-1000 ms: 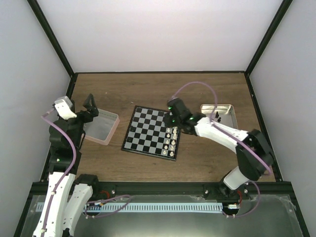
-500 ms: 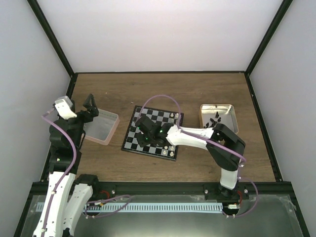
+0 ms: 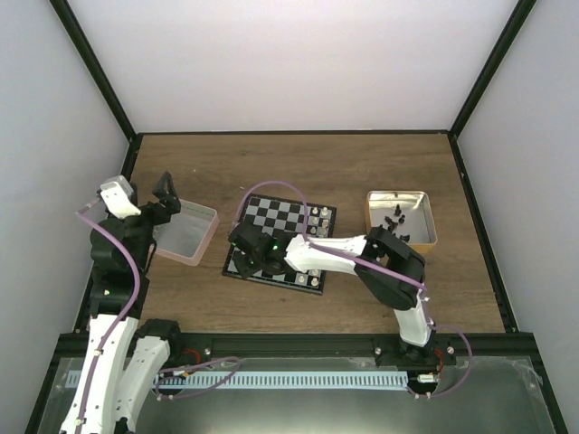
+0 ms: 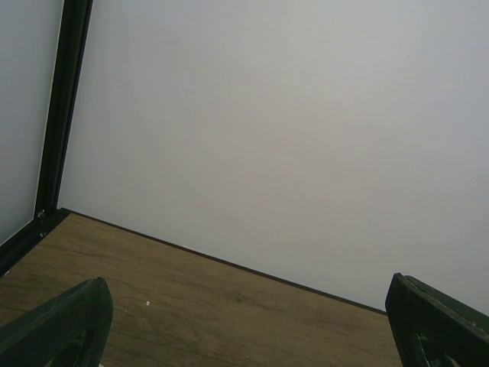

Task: Set up the chess pieces on the board
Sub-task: Place the chess piece on the chessboard, then pick up the chess piece from the storage box.

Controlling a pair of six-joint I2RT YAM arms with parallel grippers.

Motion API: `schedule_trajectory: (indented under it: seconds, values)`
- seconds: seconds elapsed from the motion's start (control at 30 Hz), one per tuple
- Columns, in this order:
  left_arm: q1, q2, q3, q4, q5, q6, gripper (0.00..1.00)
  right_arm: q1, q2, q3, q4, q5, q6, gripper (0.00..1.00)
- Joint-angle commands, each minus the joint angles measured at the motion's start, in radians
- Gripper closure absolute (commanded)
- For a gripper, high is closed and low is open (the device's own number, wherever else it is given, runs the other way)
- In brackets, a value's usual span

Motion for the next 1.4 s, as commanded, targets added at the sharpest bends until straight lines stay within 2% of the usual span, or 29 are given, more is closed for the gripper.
schedule_trajectory:
  seconds: [0.0, 0.37, 0.47, 0.53, 0.6, 0.87, 1.0, 1.2, 1.37]
  values:
    - [0.008, -0.006, 0.008, 0.011, 0.008, 0.005, 0.0, 0.016, 0.023, 0.044, -0.016, 0.018, -0.023, 0.94]
    - [0.009, -0.008, 0.008, 0.009, 0.009, 0.004, 0.0, 0.02, 0.042, 0.049, -0.027, 0.035, -0.024, 0.88]
    - [0.009, -0.009, 0.01, 0.01, 0.008, 0.004, 0.0, 0.02, 0.034, 0.054, -0.038, 0.035, -0.025, 0.81]
    - [0.008, -0.008, 0.009, 0.01, 0.008, 0.004, 0.0, 0.02, 0.008, 0.047, -0.033, 0.037, -0.024, 0.73]
    - [0.01, -0.008, 0.008, 0.01, 0.006, 0.004, 0.0, 0.019, -0.022, 0.035, -0.014, 0.056, -0.024, 0.69]
    - [0.011, -0.012, 0.009, 0.009, 0.008, 0.004, 0.0, -0.01, -0.163, -0.018, 0.004, 0.16, 0.024, 0.67]
    - [0.011, -0.016, 0.009, 0.01, 0.008, 0.004, 0.0, -0.104, -0.288, -0.116, 0.003, 0.252, 0.064, 0.67]
    - [0.011, -0.018, 0.008, 0.01, 0.012, 0.004, 0.0, -0.389, -0.508, -0.282, -0.011, 0.289, 0.075, 0.63]
    - [0.011, -0.018, 0.008, 0.01, 0.009, 0.003, 0.0, -0.627, -0.617, -0.359, -0.05, 0.287, 0.077, 0.61]
